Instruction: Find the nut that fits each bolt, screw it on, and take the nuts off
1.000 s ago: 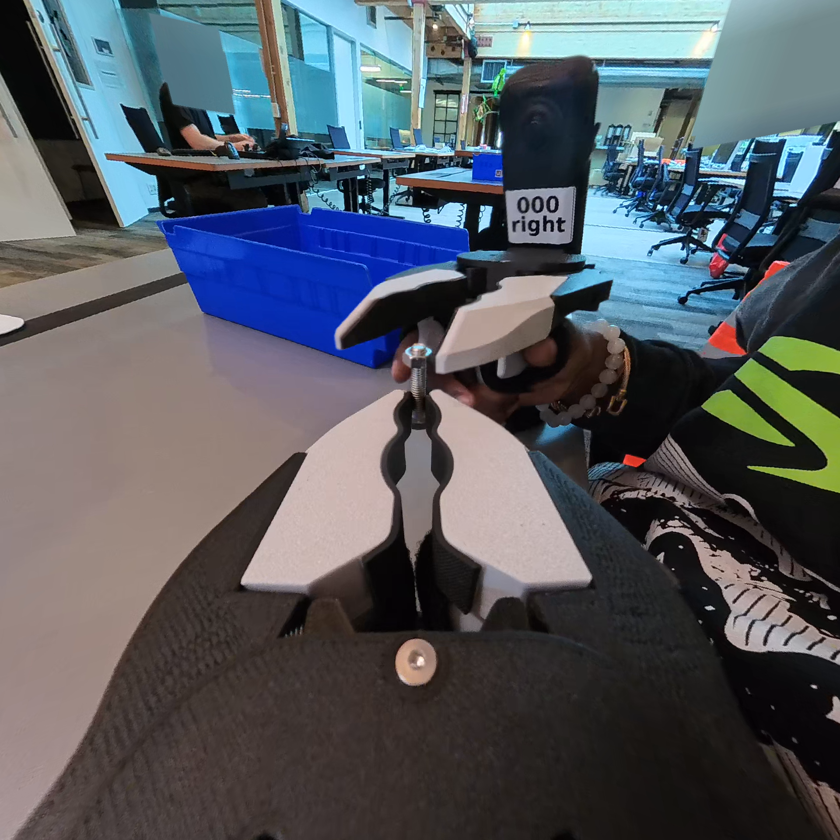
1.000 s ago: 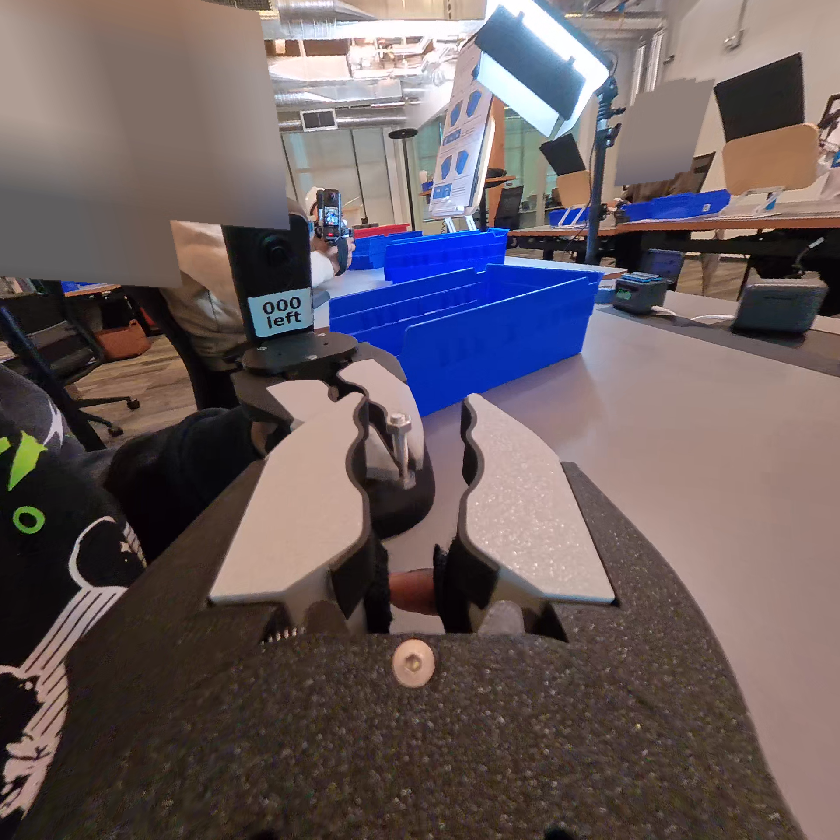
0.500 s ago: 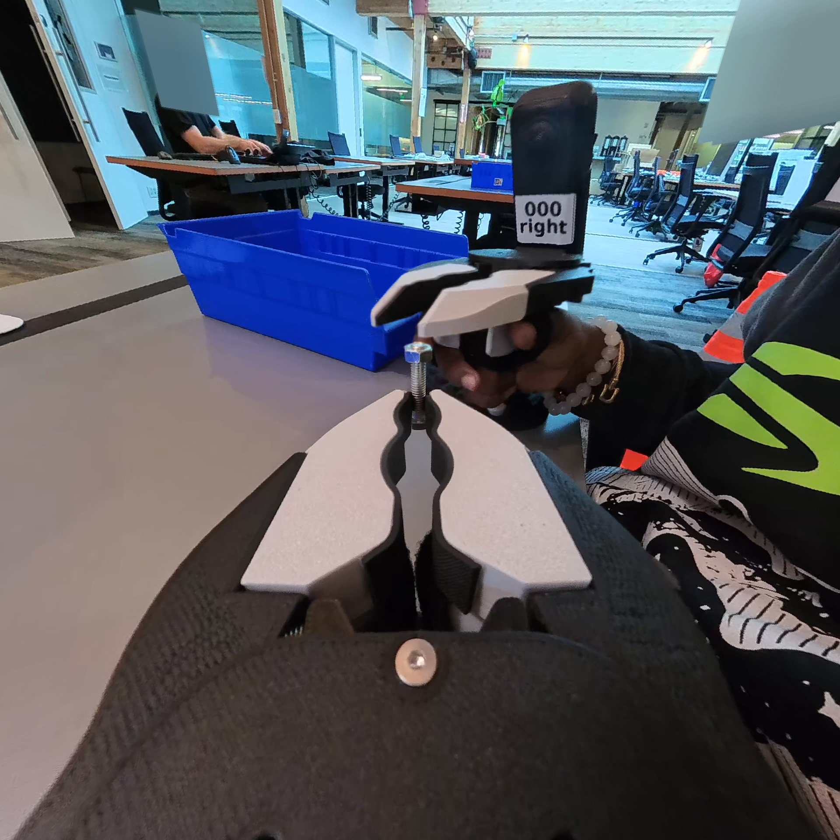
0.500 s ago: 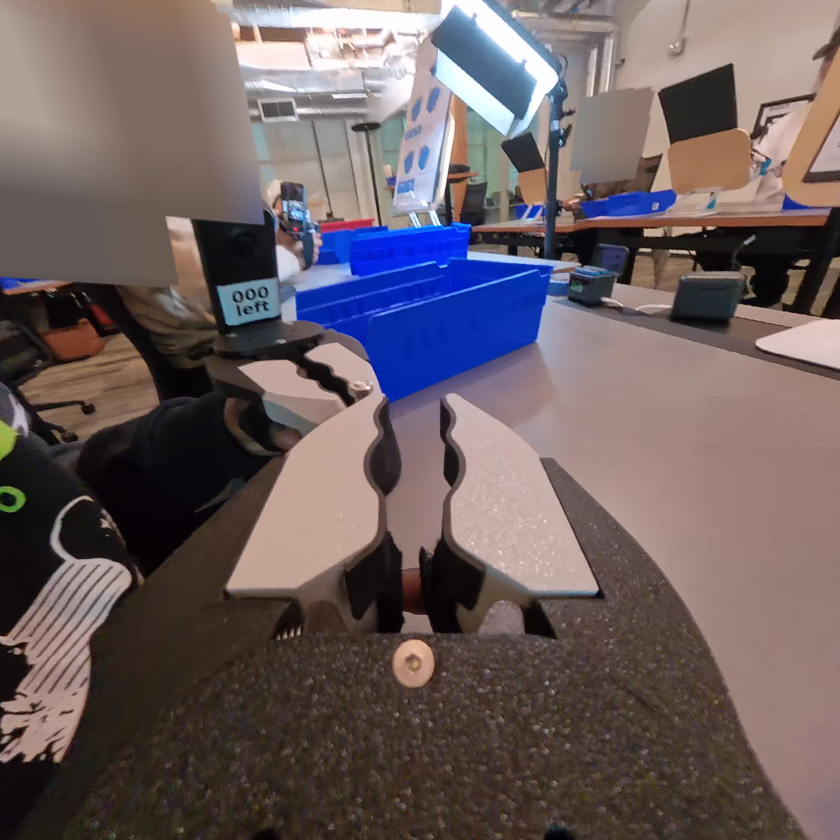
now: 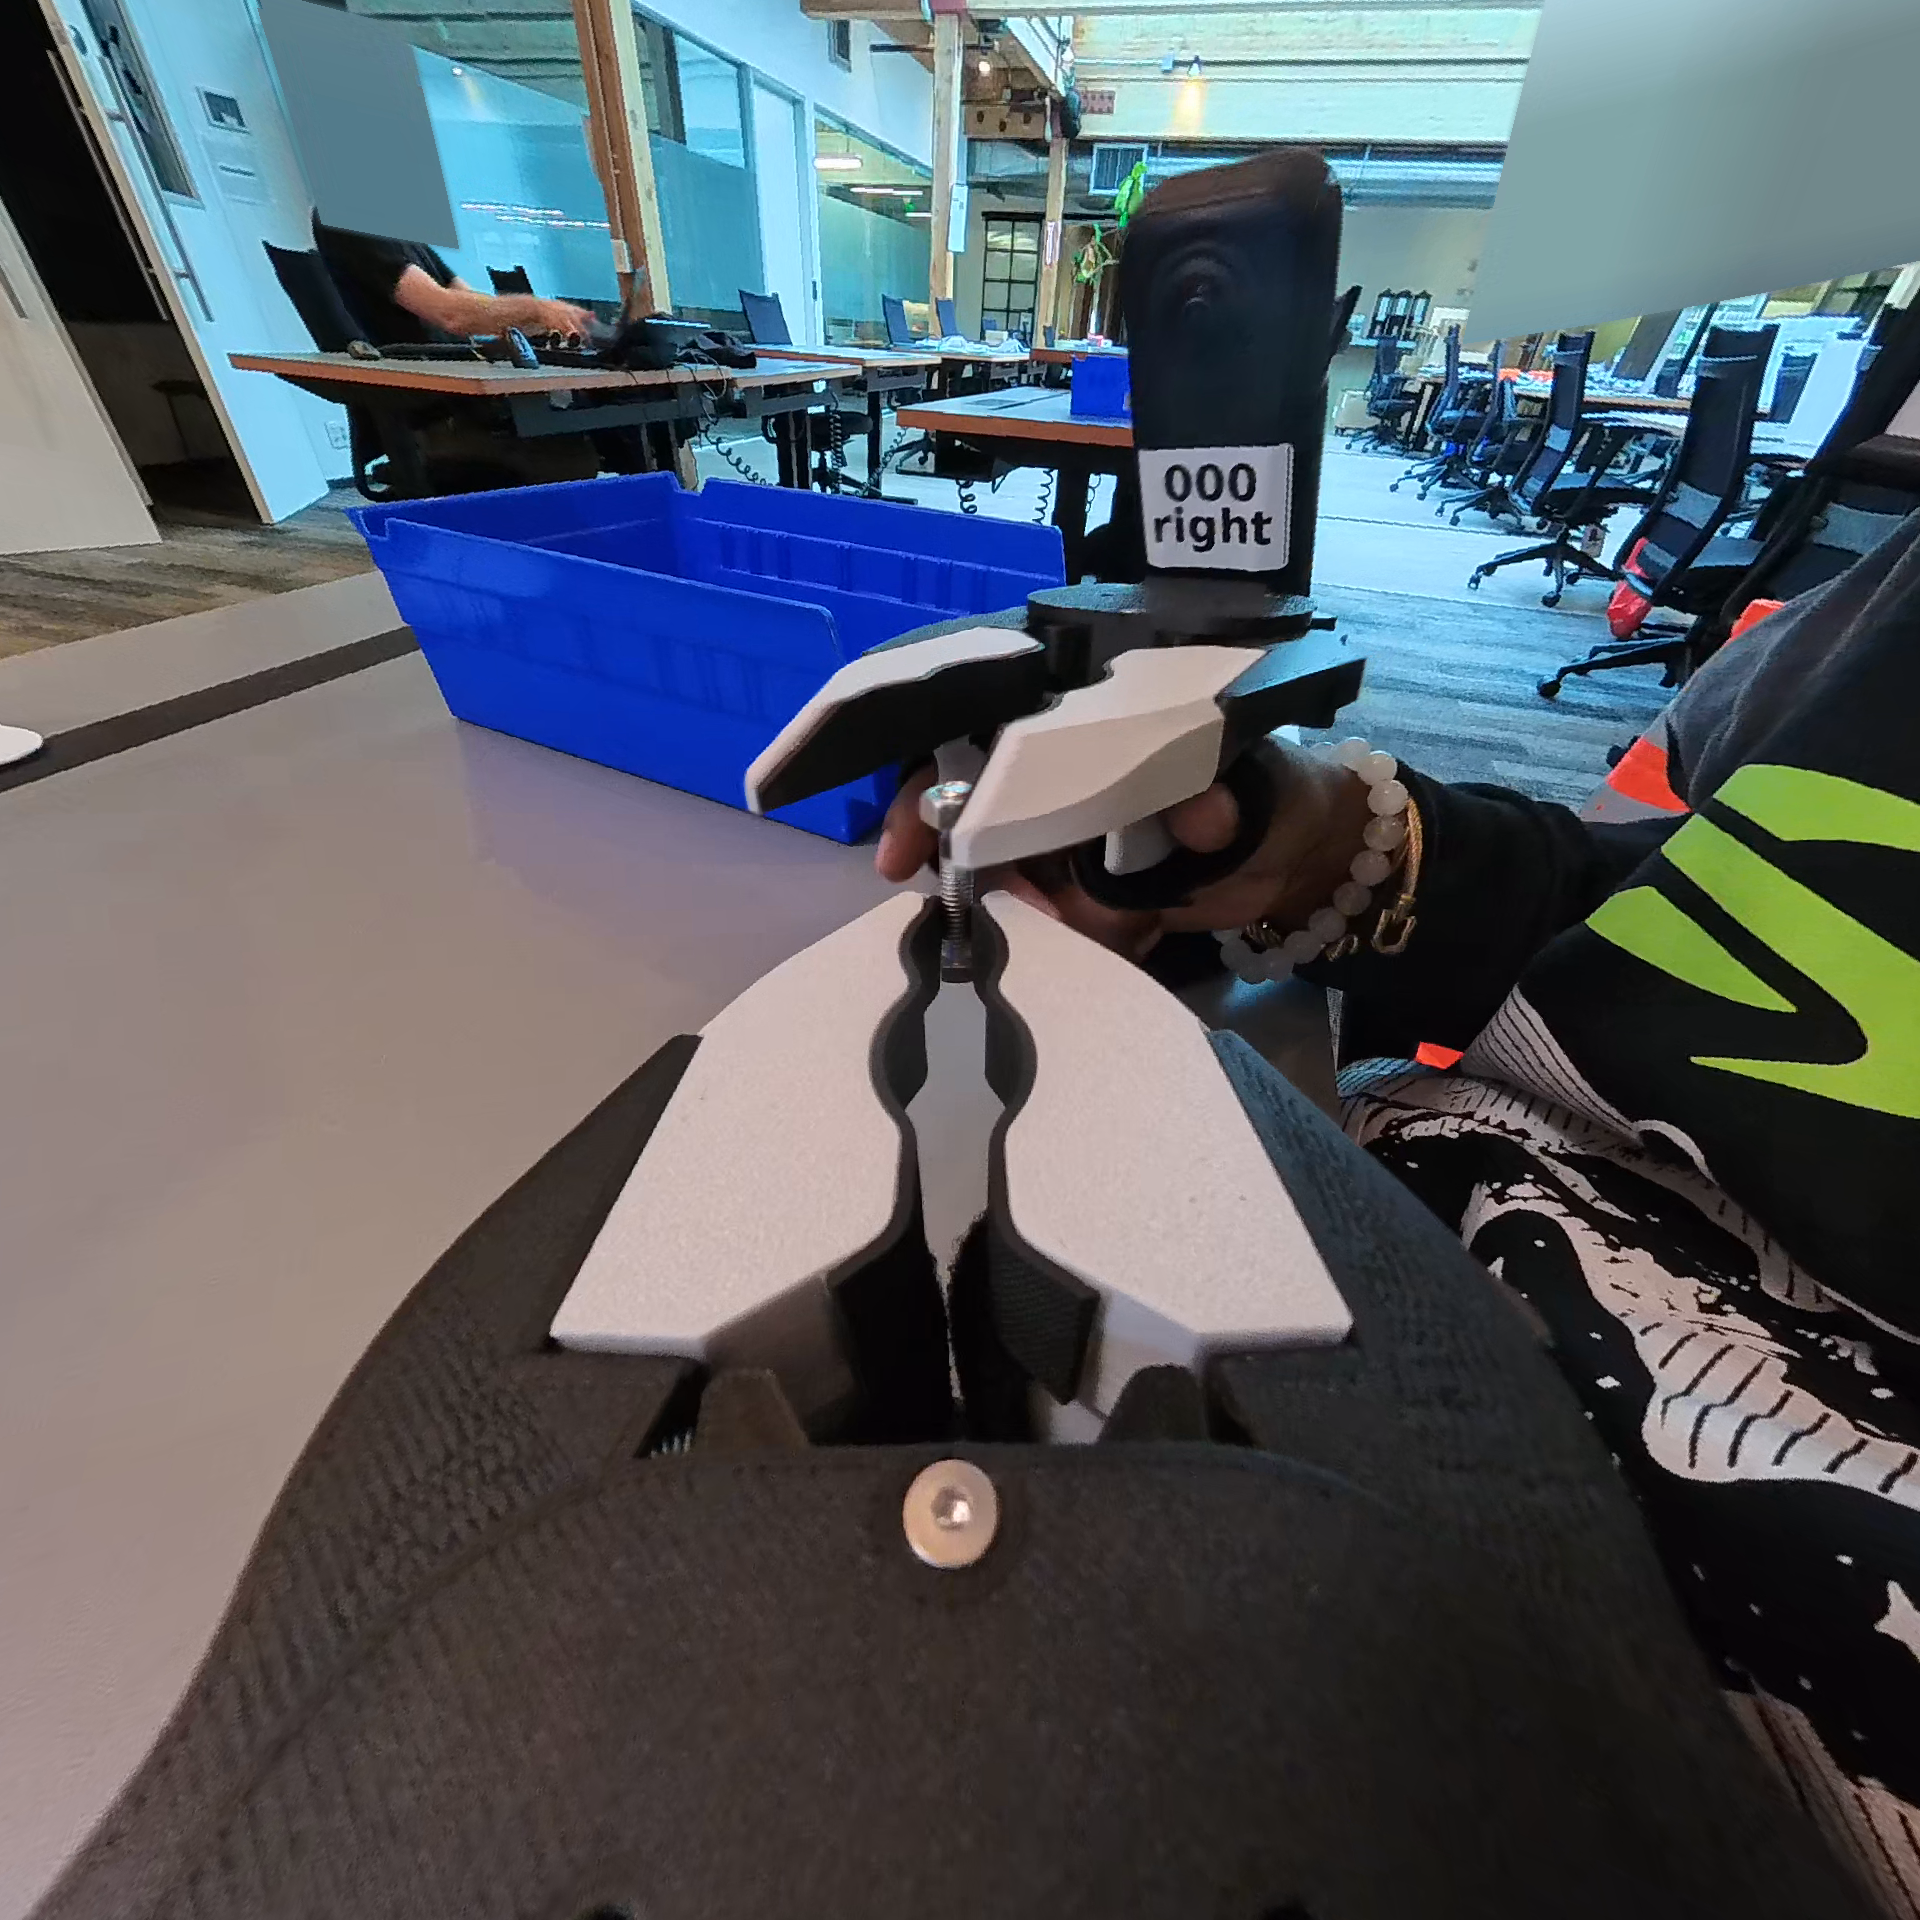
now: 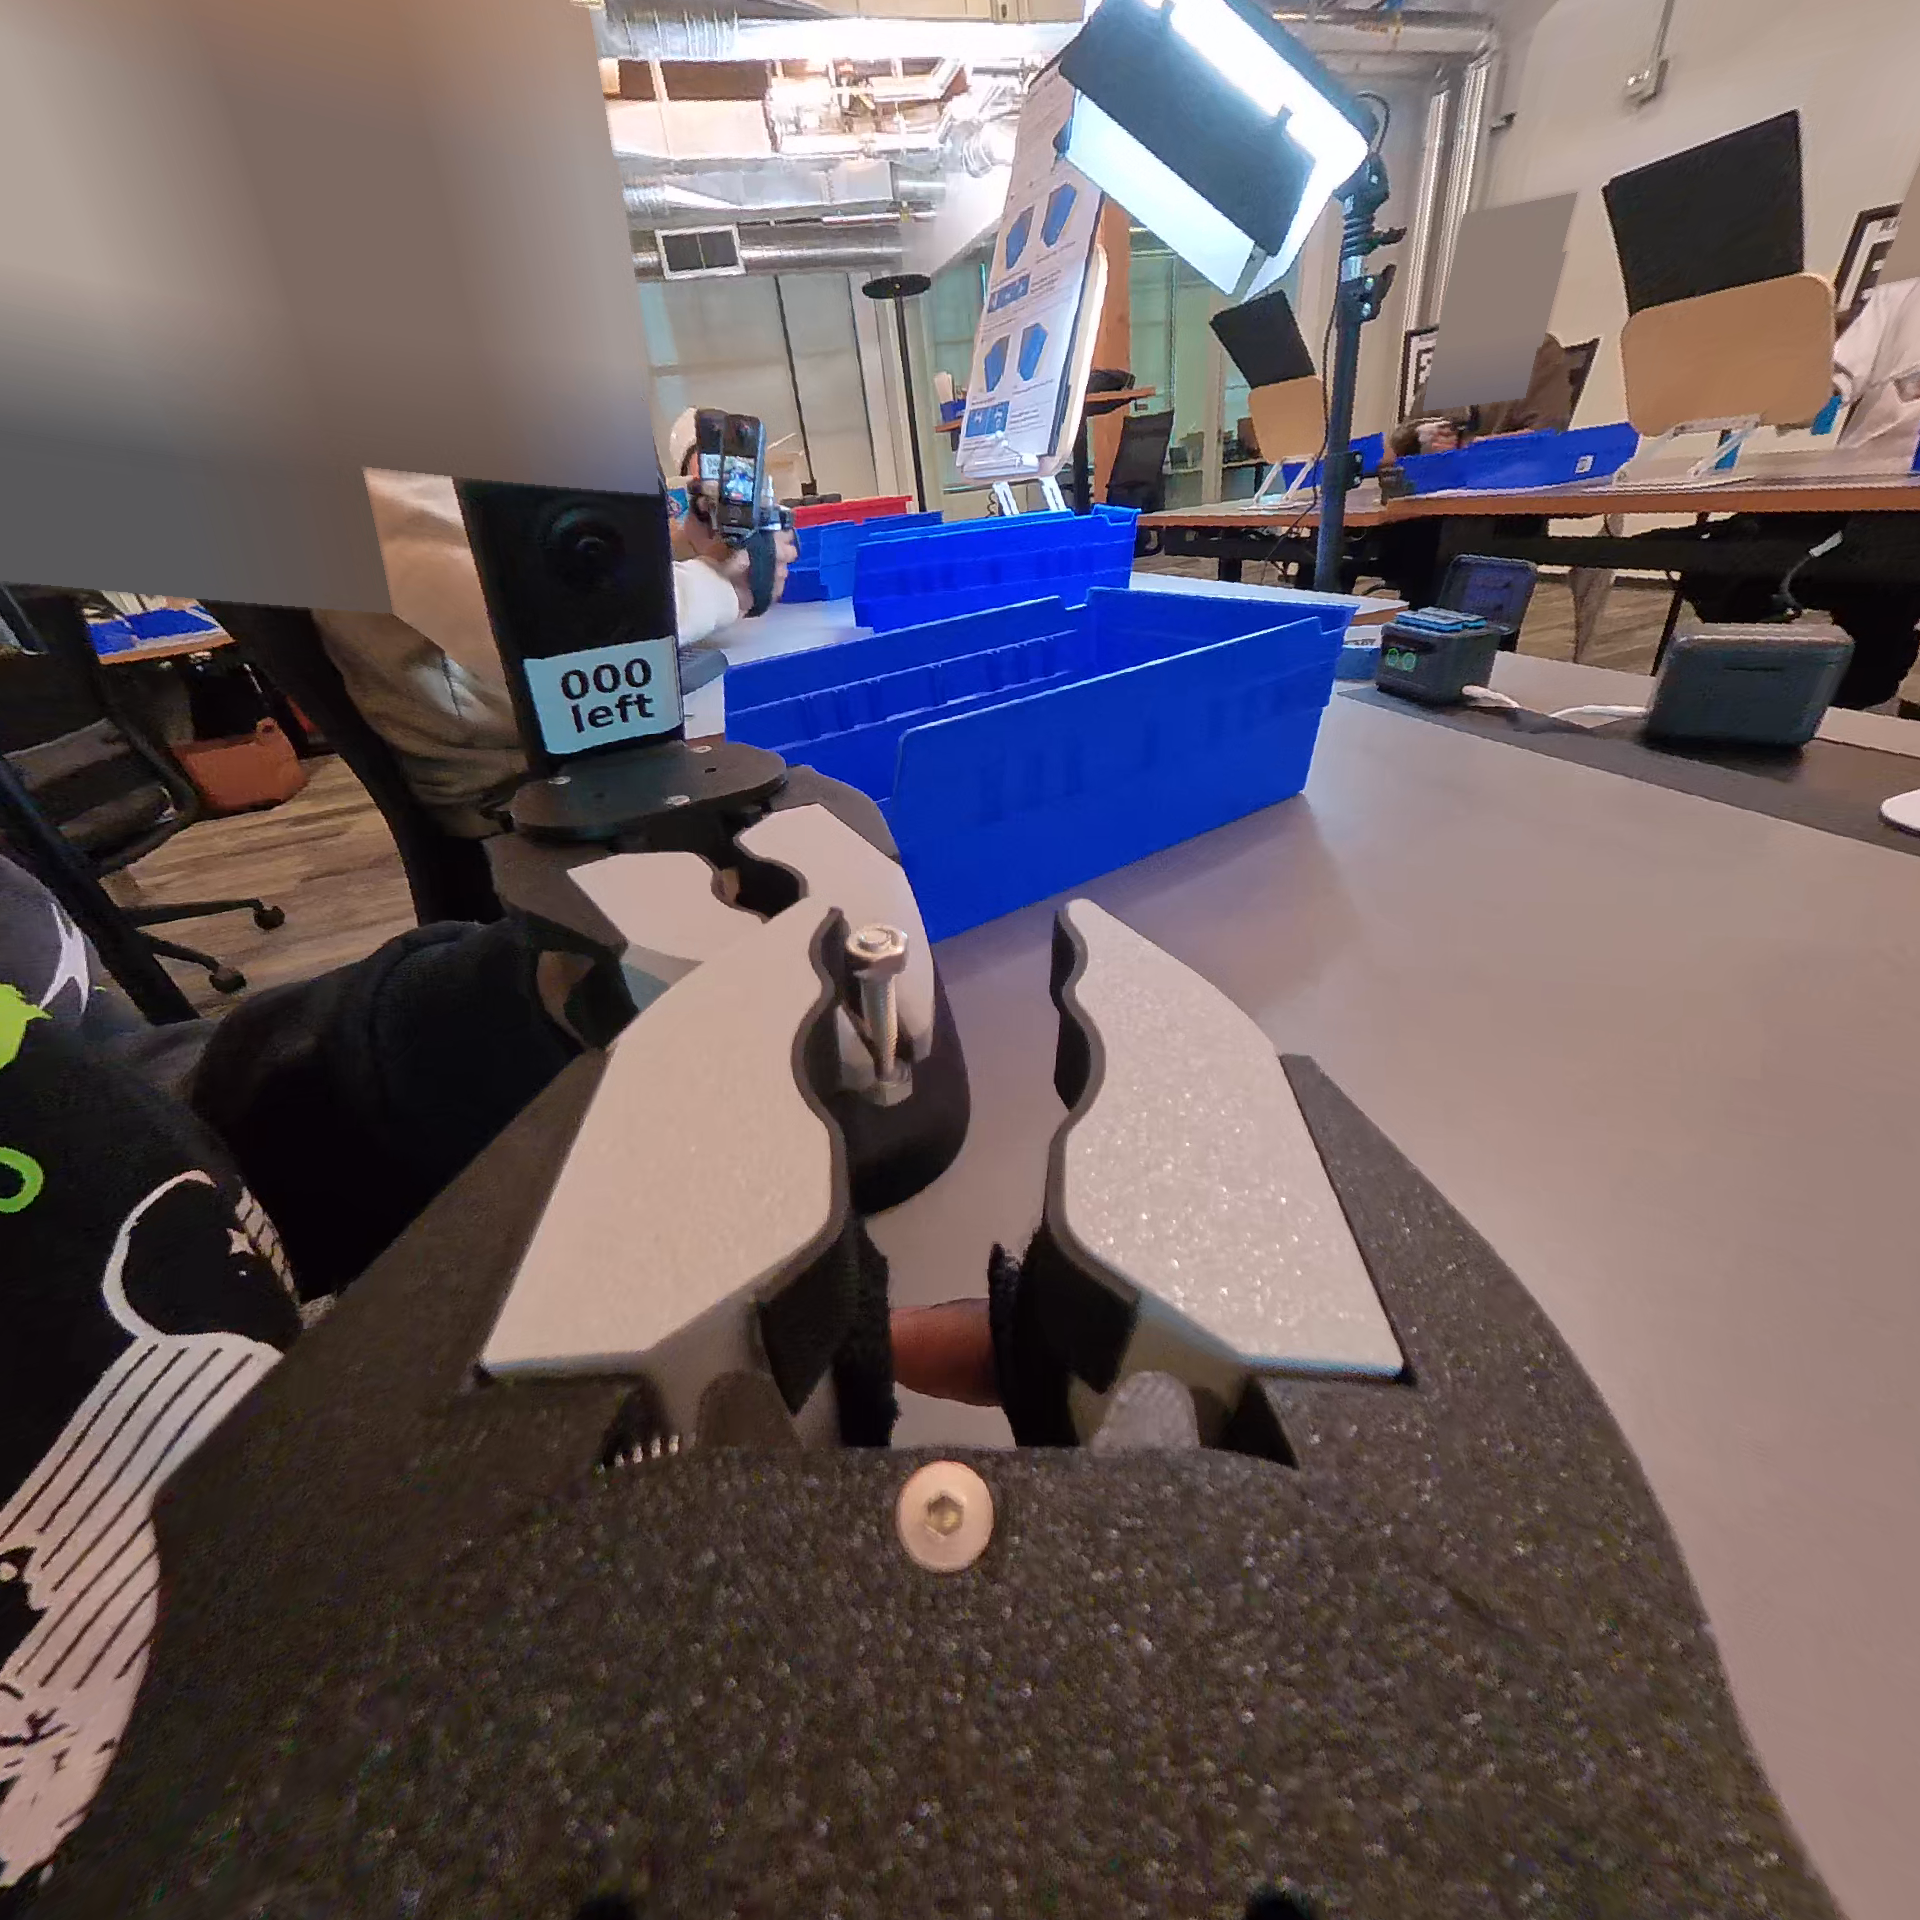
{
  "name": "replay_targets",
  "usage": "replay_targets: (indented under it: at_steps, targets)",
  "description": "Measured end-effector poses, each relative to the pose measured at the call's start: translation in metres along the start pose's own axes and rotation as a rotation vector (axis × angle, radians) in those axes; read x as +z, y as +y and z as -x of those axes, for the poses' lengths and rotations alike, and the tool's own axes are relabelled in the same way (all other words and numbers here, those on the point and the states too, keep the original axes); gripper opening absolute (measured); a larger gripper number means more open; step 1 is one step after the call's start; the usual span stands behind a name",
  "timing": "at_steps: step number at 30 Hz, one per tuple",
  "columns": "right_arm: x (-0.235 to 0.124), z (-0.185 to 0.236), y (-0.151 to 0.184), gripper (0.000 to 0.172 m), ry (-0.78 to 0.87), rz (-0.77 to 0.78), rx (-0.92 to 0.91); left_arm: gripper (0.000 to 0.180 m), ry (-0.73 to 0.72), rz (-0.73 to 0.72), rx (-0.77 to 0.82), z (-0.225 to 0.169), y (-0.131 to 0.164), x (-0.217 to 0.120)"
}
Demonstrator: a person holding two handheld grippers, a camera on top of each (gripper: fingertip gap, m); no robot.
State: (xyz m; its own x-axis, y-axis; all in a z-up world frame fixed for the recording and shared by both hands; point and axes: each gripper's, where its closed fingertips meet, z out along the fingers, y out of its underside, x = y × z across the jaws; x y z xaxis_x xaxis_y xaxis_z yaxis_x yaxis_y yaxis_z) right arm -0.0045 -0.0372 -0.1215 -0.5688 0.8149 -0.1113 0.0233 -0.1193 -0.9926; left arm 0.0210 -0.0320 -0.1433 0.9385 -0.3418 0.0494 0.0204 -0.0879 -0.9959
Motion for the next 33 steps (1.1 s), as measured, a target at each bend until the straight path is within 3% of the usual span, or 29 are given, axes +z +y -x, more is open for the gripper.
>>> replay_targets:
  at_steps: [4, 7, 9, 16, 21, 28, 30, 33]
  targets:
    - [-0.014, -0.006, -0.003, 0.039, 0.022, 0.003, -0.006, 0.005, -0.002, -0.019, -0.021, 0.002, -0.002, -0.002]
    - [-0.029, -0.02, -0.005, 0.022, 0.099, -0.011, -0.012, 0.005, 0.002, -0.024, -0.018, 0.001, -0.003, -0.002]
    - [-0.033, -0.018, -0.01, 0.019, 0.081, -0.036, 0.003, 0.005, 0.003, -0.021, -0.019, 0.001, -0.002, -0.002]
    - [-0.005, 0.006, -0.007, 0.039, -0.027, -0.018, -0.008, 0.005, 0.001, -0.008, -0.005, 0.0, -0.001, -0.001]
    - [0.006, 0.005, -0.003, 0.04, -0.021, -0.008, 0.012, 0.005, 0.003, -0.008, -0.002, 0.0, -0.001, -0.001]
    - [-0.005, 0.0, -0.003, 0.037, -0.007, -0.006, 0.011, 0.005, 0.005, -0.015, -0.01, 0.0, -0.002, -0.001]
    - [-0.013, -0.002, -0.003, 0.036, 0.003, 0.0, 0.001, 0.005, 0.002, -0.02, -0.019, 0.001, -0.002, -0.002]
    - [-0.029, -0.019, -0.004, 0.013, 0.094, 0.0, -0.016, 0.005, 0.008, -0.03, -0.019, 0.001, -0.003, -0.003]
